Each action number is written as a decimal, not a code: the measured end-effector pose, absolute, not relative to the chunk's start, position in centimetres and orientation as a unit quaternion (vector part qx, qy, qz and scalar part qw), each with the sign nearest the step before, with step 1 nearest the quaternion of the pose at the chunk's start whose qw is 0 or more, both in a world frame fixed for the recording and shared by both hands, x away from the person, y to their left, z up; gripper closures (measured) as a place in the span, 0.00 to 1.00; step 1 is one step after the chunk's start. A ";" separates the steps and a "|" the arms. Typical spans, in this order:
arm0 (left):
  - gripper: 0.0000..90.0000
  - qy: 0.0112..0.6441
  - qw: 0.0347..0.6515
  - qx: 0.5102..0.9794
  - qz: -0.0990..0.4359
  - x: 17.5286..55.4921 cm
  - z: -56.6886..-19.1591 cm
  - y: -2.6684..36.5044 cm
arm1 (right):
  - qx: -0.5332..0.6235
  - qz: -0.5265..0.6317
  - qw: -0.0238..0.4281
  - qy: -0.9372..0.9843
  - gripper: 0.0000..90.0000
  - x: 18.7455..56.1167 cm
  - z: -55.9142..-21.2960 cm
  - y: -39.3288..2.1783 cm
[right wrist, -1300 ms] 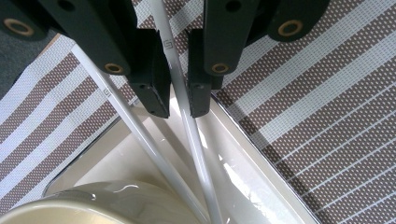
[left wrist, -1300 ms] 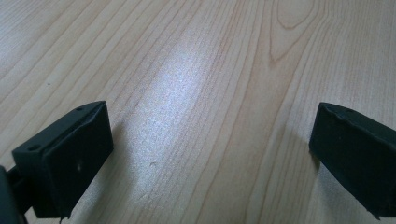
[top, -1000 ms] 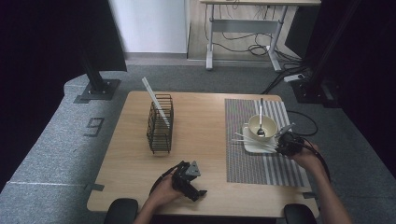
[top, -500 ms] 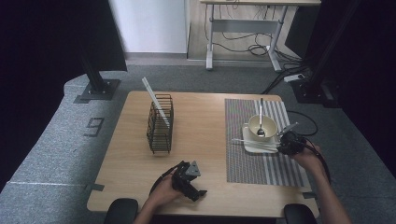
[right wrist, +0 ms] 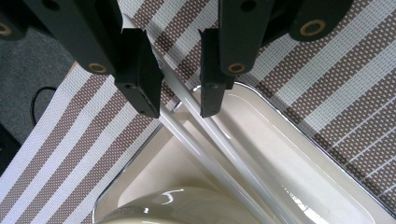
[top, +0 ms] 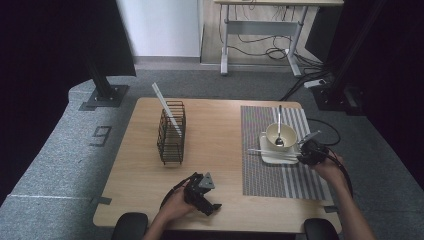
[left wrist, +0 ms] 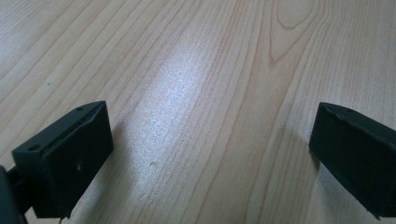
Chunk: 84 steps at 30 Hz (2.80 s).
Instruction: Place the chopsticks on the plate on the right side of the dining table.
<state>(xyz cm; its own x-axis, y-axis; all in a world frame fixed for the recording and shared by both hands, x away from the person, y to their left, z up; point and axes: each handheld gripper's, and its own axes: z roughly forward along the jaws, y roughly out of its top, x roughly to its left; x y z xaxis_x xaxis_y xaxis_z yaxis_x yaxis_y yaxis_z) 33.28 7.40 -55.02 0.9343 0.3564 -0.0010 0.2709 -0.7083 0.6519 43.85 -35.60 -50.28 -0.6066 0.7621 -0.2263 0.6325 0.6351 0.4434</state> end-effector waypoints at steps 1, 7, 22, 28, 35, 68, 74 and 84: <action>0.00 0.170 0.342 0.922 0.062 33.3 -55.0 7.4 | 0.397 0.161 0.202 0.881 0.75 43.9 -50.3 -35.6; 0.00 0.170 0.342 0.922 0.063 33.3 -55.0 7.4 | 0.410 0.166 0.207 0.873 0.73 44.1 -50.4 -35.9; 0.00 0.170 0.342 0.922 0.063 33.3 -55.0 7.4 | 0.427 0.167 0.220 0.861 0.70 44.1 -50.5 -35.9; 0.00 0.170 0.342 0.922 0.063 33.3 -55.0 7.4 | 0.436 0.195 0.222 0.850 0.60 43.3 -50.1 -36.4; 0.00 0.170 0.342 0.922 0.062 33.3 -55.0 7.4 | 0.458 0.235 0.228 0.826 0.42 41.8 -49.7 -36.8; 0.00 0.170 0.341 0.922 0.063 33.3 -55.0 7.4 | 0.562 0.312 0.316 0.698 0.15 39.5 -54.0 -37.4; 0.00 0.170 0.341 0.922 0.063 33.3 -55.0 7.4 | 0.577 0.324 0.302 0.686 0.15 40.0 -54.4 -37.8; 0.00 0.170 0.341 0.922 0.063 33.3 -55.0 7.4 | 0.575 0.311 0.308 0.691 0.15 40.5 -54.6 -37.3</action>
<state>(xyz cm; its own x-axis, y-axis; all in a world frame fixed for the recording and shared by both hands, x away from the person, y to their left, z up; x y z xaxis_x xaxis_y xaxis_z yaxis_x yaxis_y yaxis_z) 33.28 7.41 -55.03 0.9345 0.3559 -0.0002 0.2703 -0.7093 0.6510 40.47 -37.29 -54.58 -0.1497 0.9864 -0.0678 0.6027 0.1454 0.7846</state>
